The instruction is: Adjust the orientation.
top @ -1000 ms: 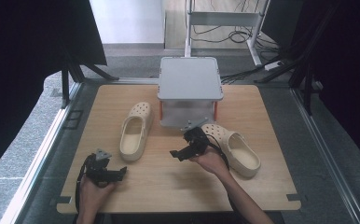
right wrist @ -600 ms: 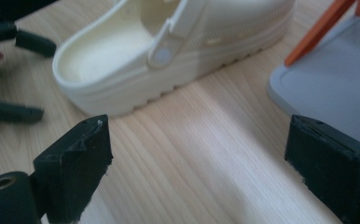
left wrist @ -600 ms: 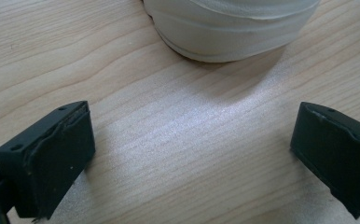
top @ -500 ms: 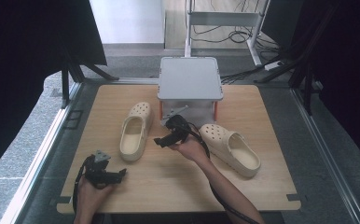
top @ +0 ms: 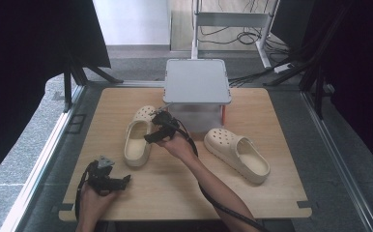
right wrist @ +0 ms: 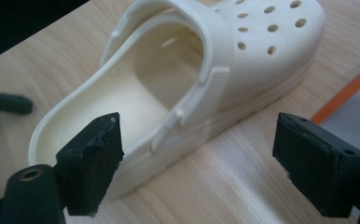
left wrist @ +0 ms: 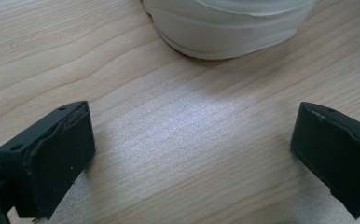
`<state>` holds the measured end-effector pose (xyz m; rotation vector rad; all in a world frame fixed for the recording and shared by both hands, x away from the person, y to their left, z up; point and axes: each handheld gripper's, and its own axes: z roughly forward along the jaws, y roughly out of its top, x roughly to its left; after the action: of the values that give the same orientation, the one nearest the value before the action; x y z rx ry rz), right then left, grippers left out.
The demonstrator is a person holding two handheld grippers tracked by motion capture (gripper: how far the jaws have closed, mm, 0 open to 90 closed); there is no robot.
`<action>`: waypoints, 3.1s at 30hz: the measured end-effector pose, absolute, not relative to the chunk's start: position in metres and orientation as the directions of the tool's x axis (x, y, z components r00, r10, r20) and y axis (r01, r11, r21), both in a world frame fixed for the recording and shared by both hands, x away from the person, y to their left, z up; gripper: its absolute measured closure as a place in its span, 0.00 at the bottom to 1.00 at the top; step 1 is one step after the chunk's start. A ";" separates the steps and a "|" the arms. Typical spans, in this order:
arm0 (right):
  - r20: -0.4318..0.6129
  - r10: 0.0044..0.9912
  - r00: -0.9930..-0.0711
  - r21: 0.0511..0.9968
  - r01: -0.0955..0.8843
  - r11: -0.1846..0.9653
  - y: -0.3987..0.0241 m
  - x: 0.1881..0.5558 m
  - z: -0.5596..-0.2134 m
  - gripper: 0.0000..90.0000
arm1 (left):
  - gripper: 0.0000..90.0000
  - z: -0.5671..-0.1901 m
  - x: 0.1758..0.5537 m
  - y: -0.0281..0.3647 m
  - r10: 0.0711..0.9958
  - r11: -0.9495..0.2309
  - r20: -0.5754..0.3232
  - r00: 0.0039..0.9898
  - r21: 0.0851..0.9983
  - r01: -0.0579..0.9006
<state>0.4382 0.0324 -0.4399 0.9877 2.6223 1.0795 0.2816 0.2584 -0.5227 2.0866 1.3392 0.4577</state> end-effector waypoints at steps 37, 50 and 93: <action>0.010 0.682 -0.731 0.558 0.570 0.603 0.059 0.452 -0.430 0.86 | 0.00 -0.523 0.283 0.258 0.901 -0.305 -0.036 0.433 0.656 0.690; 0.062 0.564 -0.823 0.590 0.486 0.645 0.021 0.410 -0.391 0.85 | 0.00 -0.523 0.283 0.258 0.901 -0.304 -0.036 0.433 0.658 0.689; 0.100 0.498 -0.861 0.623 0.445 0.644 -0.136 0.290 -0.449 0.77 | 0.00 -0.523 0.283 0.258 0.903 -0.304 -0.033 0.429 0.656 0.691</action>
<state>0.2903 -0.1357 -0.4493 0.7973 2.7747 1.0185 0.2830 0.2579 -0.5226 2.0890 1.3380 0.4608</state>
